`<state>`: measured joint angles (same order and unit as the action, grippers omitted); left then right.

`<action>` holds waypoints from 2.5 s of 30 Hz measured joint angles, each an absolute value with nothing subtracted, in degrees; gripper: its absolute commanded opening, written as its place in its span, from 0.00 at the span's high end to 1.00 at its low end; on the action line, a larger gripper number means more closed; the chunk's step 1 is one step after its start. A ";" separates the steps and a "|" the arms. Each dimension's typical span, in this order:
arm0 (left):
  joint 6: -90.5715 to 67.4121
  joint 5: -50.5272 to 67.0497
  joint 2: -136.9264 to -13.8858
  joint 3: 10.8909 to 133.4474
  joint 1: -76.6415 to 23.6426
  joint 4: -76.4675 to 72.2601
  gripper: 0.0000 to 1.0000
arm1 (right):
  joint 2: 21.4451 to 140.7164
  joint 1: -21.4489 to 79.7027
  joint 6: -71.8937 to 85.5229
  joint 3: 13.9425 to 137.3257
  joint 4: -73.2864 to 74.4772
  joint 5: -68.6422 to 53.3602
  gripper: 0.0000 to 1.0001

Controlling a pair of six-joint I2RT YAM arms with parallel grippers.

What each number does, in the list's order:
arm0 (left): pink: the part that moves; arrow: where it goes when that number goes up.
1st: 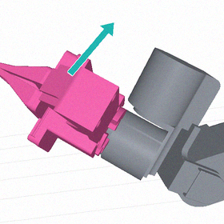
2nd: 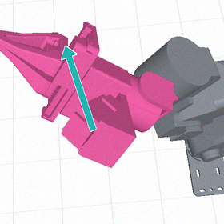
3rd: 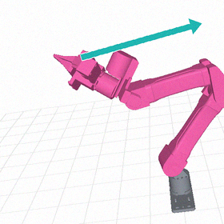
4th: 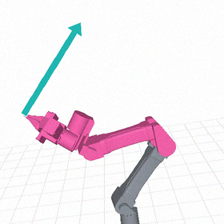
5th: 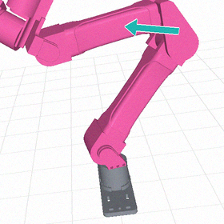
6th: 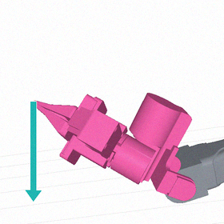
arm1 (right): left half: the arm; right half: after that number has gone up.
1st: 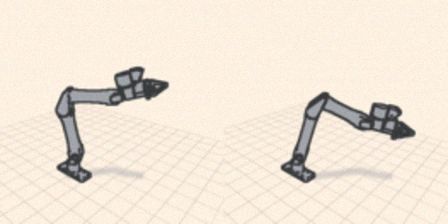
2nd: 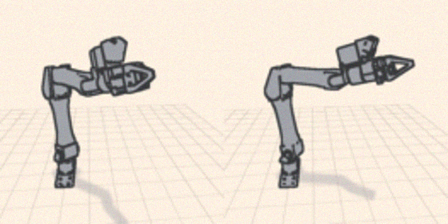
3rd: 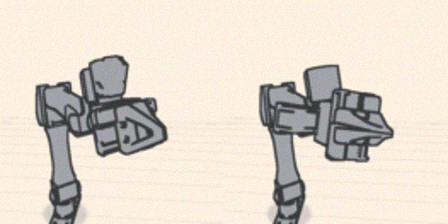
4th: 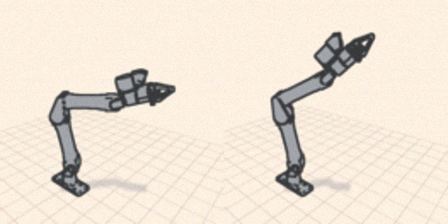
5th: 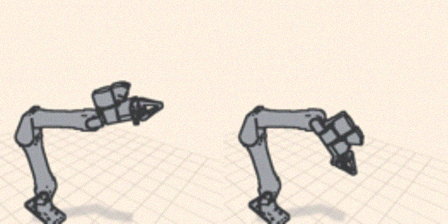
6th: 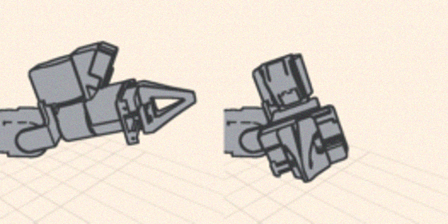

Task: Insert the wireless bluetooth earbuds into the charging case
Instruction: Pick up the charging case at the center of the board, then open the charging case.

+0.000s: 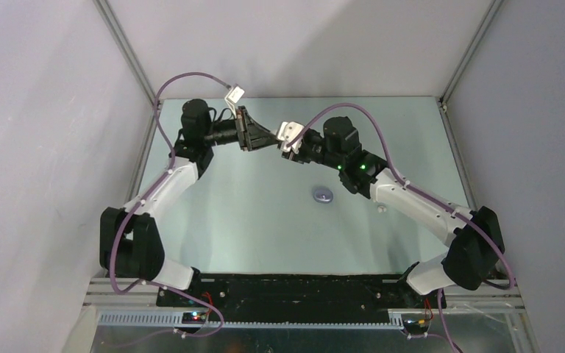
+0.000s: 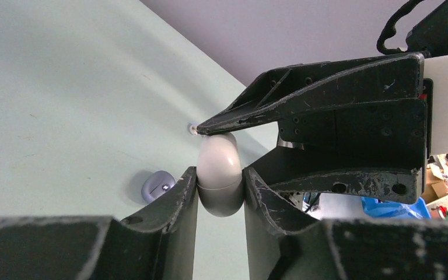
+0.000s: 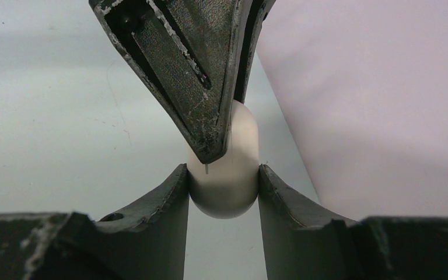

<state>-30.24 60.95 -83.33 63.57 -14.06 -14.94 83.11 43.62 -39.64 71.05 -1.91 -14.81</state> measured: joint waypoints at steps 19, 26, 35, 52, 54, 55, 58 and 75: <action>-9.63 73.93 -82.32 62.92 -11.07 -15.31 1.00 | 89.17 29.91 -27.62 91.57 22.61 -42.87 0.21; 27.75 73.21 -81.69 72.79 -11.46 19.75 1.00 | 94.65 31.55 -25.45 93.95 29.65 -51.90 0.29; 41.85 71.05 -81.69 73.58 -11.51 33.43 1.00 | 99.02 32.27 -24.08 96.38 31.99 -54.68 0.38; 34.85 71.18 -81.32 71.40 -11.77 26.39 0.88 | 103.20 34.68 -24.40 99.70 31.86 -54.61 0.91; 31.94 71.07 -81.21 70.15 -11.73 23.81 0.67 | 103.28 34.39 -24.86 99.88 31.94 -54.70 0.96; 30.89 71.09 -81.21 69.91 -11.68 23.20 0.58 | 103.28 34.35 -24.99 99.90 32.12 -54.68 0.97; 28.34 70.04 -81.21 69.78 -11.70 21.63 0.51 | 103.28 34.20 -24.29 99.90 31.77 -54.68 0.98; 23.68 68.14 -81.10 69.41 -11.77 20.27 0.45 | 101.67 32.95 -20.56 99.26 29.63 -54.72 0.99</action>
